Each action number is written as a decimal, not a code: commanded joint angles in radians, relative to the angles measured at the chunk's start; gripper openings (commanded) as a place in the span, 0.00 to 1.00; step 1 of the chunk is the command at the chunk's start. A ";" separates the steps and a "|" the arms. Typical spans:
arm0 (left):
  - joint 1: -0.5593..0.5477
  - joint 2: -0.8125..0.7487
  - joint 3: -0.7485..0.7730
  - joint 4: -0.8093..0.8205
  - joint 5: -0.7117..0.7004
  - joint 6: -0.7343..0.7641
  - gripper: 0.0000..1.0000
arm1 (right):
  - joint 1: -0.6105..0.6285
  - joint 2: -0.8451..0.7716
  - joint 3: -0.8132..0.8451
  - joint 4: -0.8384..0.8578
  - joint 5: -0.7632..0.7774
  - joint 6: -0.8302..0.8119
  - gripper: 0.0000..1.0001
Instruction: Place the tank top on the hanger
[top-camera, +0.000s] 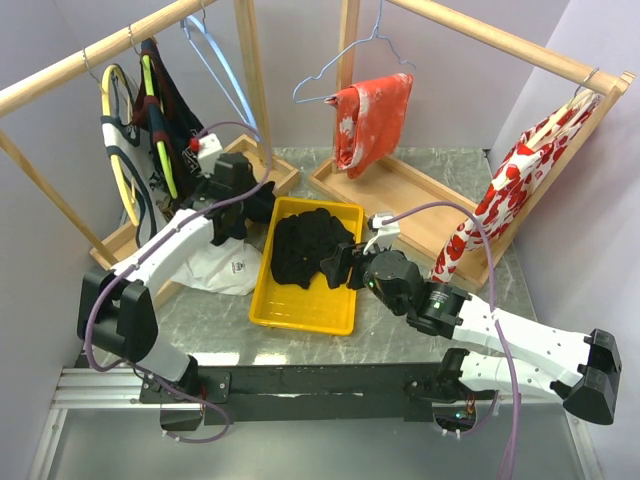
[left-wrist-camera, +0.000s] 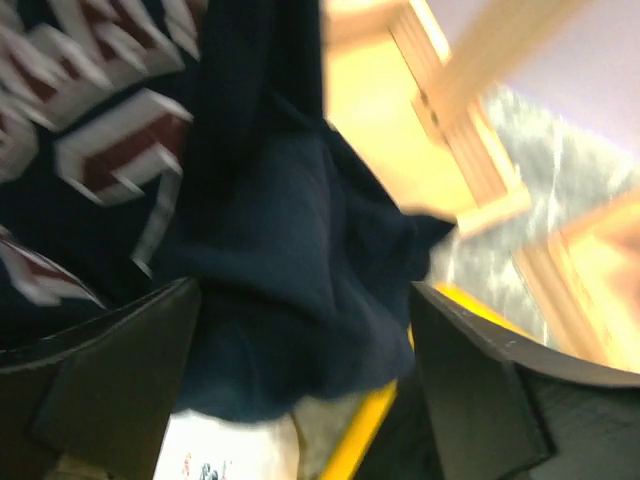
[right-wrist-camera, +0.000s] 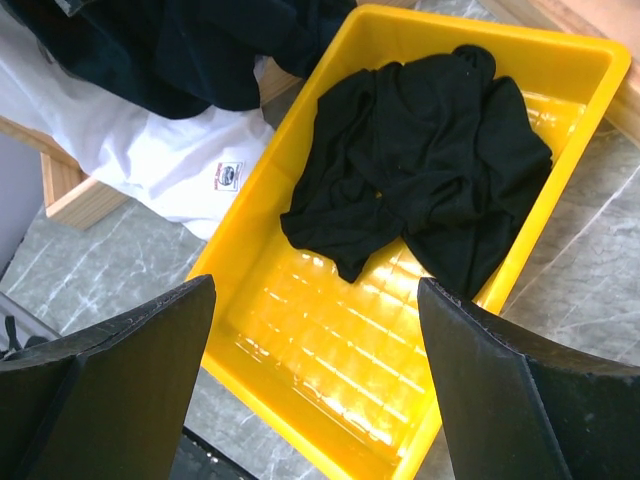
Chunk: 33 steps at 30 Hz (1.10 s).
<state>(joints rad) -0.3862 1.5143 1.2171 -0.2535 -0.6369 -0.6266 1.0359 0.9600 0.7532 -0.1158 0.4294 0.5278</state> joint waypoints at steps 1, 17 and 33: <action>-0.088 -0.077 -0.004 0.004 0.060 -0.019 0.95 | -0.004 -0.010 -0.014 0.038 0.000 0.015 0.90; -0.347 -0.403 -0.243 -0.049 0.221 -0.071 1.00 | -0.005 -0.064 -0.063 0.036 0.040 0.038 0.99; -0.490 -0.566 -0.384 -0.049 0.286 -0.067 0.99 | -0.005 -0.152 -0.118 0.054 0.241 -0.014 1.00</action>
<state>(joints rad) -0.8700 0.9833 0.8204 -0.3267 -0.3855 -0.7010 1.0348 0.8349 0.6567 -0.1150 0.5987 0.5373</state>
